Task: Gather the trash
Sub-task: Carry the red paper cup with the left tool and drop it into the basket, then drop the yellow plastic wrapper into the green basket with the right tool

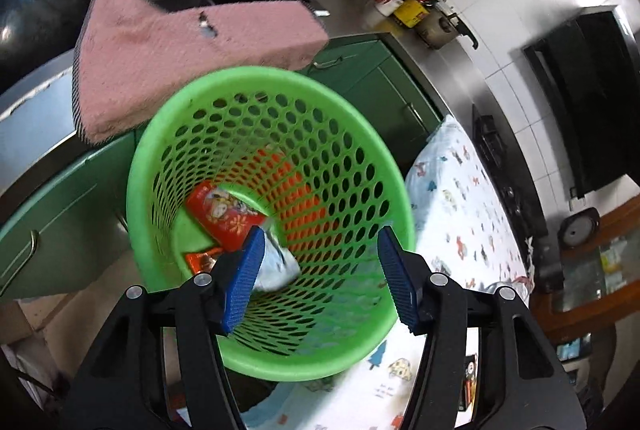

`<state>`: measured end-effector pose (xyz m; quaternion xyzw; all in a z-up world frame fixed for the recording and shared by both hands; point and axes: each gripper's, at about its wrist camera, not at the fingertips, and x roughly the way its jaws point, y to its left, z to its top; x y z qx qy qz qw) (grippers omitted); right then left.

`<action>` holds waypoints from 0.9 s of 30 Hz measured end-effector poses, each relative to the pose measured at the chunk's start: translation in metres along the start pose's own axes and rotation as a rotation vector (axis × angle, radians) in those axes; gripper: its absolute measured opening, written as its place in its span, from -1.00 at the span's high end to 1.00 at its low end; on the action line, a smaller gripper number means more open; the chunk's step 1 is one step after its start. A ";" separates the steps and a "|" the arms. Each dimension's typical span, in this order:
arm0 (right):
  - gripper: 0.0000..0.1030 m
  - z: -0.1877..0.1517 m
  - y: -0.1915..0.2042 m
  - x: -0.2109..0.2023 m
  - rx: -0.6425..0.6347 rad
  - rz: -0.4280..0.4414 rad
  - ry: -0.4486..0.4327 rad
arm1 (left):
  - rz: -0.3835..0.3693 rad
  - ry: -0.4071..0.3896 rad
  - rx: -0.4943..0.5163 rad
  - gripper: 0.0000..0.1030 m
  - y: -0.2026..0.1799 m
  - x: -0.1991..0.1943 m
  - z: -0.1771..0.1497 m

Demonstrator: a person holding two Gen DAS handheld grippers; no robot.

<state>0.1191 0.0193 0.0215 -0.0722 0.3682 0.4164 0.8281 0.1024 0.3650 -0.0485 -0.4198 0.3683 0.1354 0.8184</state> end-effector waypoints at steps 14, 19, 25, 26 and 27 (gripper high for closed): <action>-0.26 0.050 0.048 0.099 -0.060 0.056 0.061 | 0.015 -0.058 -0.065 -0.53 0.047 -0.037 -0.020; -0.31 0.064 0.059 0.135 -0.044 0.067 0.081 | 0.024 -0.083 -0.077 -0.56 0.055 -0.047 -0.025; -0.55 0.075 0.067 0.149 -0.027 0.104 0.072 | 0.030 -0.075 -0.102 -0.59 0.065 -0.048 -0.029; -0.55 0.076 0.068 0.147 -0.029 0.107 0.069 | 0.030 -0.074 -0.106 -0.62 0.066 -0.048 -0.030; -0.55 0.076 0.068 0.144 -0.032 0.107 0.067 | 0.030 -0.074 -0.105 -0.63 0.065 -0.048 -0.031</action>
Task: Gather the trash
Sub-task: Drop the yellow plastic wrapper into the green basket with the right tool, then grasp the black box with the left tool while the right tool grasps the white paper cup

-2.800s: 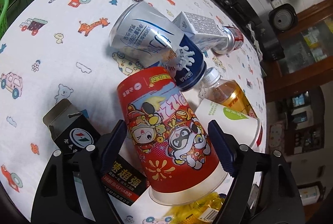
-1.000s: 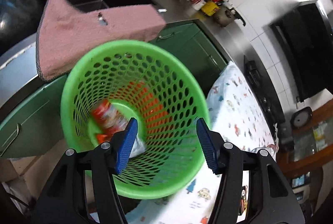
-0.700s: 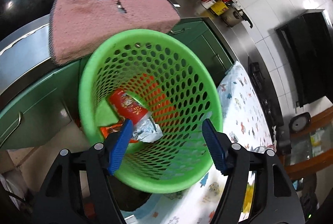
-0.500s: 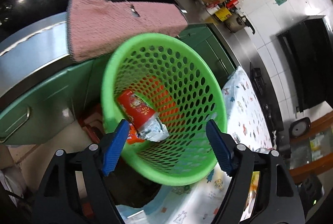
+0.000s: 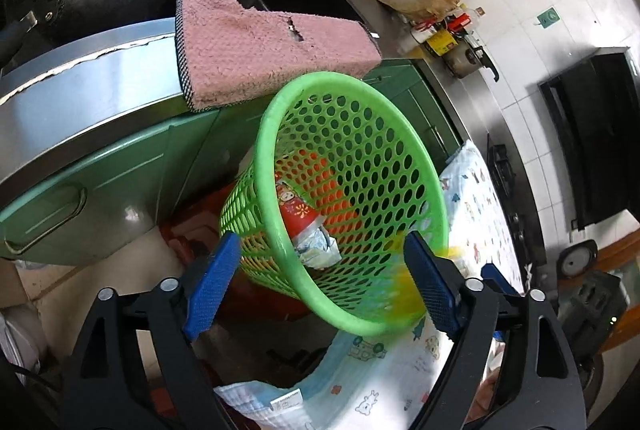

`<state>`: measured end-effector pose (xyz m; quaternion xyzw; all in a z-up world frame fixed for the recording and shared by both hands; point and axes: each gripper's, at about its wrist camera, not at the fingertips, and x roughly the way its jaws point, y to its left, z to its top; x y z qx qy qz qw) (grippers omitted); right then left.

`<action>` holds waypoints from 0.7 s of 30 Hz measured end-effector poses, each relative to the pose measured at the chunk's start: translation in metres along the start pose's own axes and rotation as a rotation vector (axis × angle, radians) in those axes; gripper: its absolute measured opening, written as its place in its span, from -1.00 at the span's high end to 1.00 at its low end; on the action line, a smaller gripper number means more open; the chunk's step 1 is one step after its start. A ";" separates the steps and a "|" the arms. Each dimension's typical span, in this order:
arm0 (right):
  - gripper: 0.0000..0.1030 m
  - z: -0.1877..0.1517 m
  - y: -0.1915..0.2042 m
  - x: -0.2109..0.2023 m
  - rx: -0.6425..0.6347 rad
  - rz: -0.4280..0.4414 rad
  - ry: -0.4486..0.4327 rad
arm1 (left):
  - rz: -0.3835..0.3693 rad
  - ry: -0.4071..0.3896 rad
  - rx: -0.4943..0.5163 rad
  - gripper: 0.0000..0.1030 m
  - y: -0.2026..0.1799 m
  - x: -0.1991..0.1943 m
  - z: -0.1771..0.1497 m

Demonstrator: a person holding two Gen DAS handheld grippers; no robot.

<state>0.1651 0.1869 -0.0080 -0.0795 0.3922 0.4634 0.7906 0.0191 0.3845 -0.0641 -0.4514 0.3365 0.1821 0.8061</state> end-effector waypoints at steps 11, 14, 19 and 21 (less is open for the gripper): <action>-0.66 -0.031 -0.024 -0.063 0.014 -0.064 -0.048 | 0.015 -0.002 0.100 -0.67 -0.036 -0.004 -0.024; -0.68 -0.045 -0.038 -0.087 0.029 -0.099 -0.061 | 0.010 0.007 0.125 -0.68 -0.047 -0.003 -0.032; -0.69 -0.068 -0.065 -0.133 0.063 -0.173 -0.094 | -0.002 0.038 0.176 -0.69 -0.073 0.003 -0.053; -0.69 -0.078 -0.078 -0.154 0.072 -0.207 -0.108 | -0.010 0.049 0.193 -0.69 -0.084 0.005 -0.061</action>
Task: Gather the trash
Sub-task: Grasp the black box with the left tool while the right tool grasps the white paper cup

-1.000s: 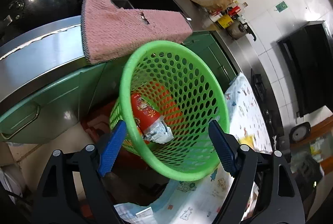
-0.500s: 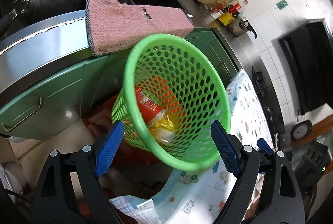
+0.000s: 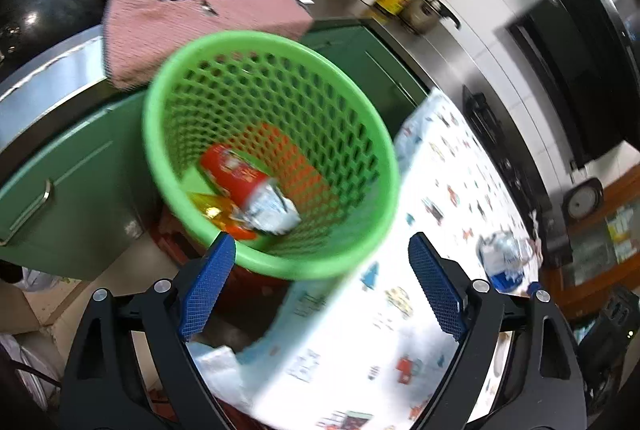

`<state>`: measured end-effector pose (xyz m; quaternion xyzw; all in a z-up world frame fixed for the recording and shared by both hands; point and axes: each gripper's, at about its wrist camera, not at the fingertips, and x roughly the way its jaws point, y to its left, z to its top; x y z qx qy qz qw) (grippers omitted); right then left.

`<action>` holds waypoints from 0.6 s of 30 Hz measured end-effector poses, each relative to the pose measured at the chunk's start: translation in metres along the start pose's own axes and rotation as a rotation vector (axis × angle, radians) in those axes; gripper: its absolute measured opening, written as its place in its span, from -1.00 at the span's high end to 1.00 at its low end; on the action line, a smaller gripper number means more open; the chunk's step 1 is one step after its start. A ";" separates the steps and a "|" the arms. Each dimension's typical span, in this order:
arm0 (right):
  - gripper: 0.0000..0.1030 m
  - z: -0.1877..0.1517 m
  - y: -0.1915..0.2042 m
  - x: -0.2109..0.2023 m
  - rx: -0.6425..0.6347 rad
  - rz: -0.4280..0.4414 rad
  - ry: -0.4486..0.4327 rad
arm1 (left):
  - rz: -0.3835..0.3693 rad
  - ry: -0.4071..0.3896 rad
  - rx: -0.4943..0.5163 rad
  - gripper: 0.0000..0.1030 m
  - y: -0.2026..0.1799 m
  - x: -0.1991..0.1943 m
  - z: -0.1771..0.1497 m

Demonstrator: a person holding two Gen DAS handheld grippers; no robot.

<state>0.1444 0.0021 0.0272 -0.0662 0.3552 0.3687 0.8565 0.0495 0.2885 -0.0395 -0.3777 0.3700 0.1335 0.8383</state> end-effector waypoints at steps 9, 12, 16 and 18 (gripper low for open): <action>-0.79 -0.036 -0.090 -0.080 0.034 -0.164 -0.039 | -0.042 0.064 0.092 -0.71 -0.060 0.018 -0.035; -0.80 -0.049 -0.122 -0.096 0.054 -0.194 -0.035 | -0.057 0.093 0.117 -0.72 -0.081 0.026 -0.048; -0.81 -0.063 -0.154 -0.106 0.054 -0.213 -0.019 | -0.069 0.127 0.146 -0.75 -0.107 0.036 -0.067; -0.81 -0.066 -0.161 -0.106 0.036 -0.218 -0.011 | -0.075 0.146 0.153 -0.76 -0.118 0.041 -0.076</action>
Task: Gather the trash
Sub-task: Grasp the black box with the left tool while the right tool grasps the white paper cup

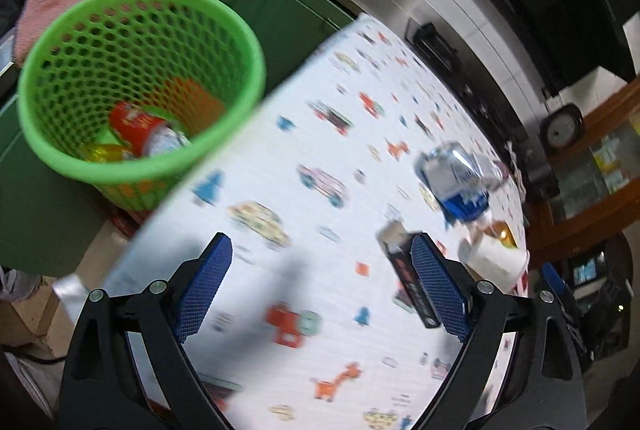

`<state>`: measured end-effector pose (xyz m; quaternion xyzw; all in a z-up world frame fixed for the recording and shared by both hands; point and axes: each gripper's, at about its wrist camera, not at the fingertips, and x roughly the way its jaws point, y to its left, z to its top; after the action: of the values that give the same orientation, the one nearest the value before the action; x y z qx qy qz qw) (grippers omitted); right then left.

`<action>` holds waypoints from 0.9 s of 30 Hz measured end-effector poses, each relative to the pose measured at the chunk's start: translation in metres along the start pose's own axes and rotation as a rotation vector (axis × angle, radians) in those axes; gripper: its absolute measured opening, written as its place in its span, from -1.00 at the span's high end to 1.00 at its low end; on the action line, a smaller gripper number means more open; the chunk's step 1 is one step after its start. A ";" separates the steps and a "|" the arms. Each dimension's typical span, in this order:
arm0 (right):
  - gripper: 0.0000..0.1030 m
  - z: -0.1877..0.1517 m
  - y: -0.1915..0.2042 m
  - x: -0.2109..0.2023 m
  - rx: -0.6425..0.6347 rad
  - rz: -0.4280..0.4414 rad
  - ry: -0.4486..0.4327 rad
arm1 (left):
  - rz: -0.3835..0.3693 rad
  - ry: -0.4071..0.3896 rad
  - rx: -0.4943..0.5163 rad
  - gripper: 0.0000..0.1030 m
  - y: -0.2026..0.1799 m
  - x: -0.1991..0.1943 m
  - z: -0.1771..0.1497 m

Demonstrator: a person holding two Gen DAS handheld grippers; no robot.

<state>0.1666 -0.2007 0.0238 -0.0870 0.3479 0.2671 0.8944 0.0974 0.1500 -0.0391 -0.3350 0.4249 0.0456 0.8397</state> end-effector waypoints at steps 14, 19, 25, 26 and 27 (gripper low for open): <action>-0.81 -0.006 -0.033 0.035 -0.074 0.095 0.036 | -0.015 0.127 0.043 -0.76 -0.074 0.051 -0.035; -0.81 -0.006 -0.038 0.045 -0.081 0.117 0.046 | -0.011 0.156 0.041 -0.76 -0.090 0.066 -0.040; -0.46 -0.010 -0.040 0.052 -0.074 0.143 0.066 | 0.007 0.189 0.035 -0.76 -0.106 0.082 -0.045; -0.42 -0.011 -0.039 0.052 -0.074 0.146 0.072 | 0.011 0.192 0.032 -0.76 -0.108 0.084 -0.046; -0.33 -0.011 -0.039 0.052 -0.075 0.149 0.072 | 0.017 0.197 0.027 -0.76 -0.111 0.087 -0.047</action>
<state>0.2131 -0.2154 -0.0206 -0.1040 0.3751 0.3425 0.8551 0.1607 0.0186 -0.0652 -0.3230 0.5087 0.0137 0.7979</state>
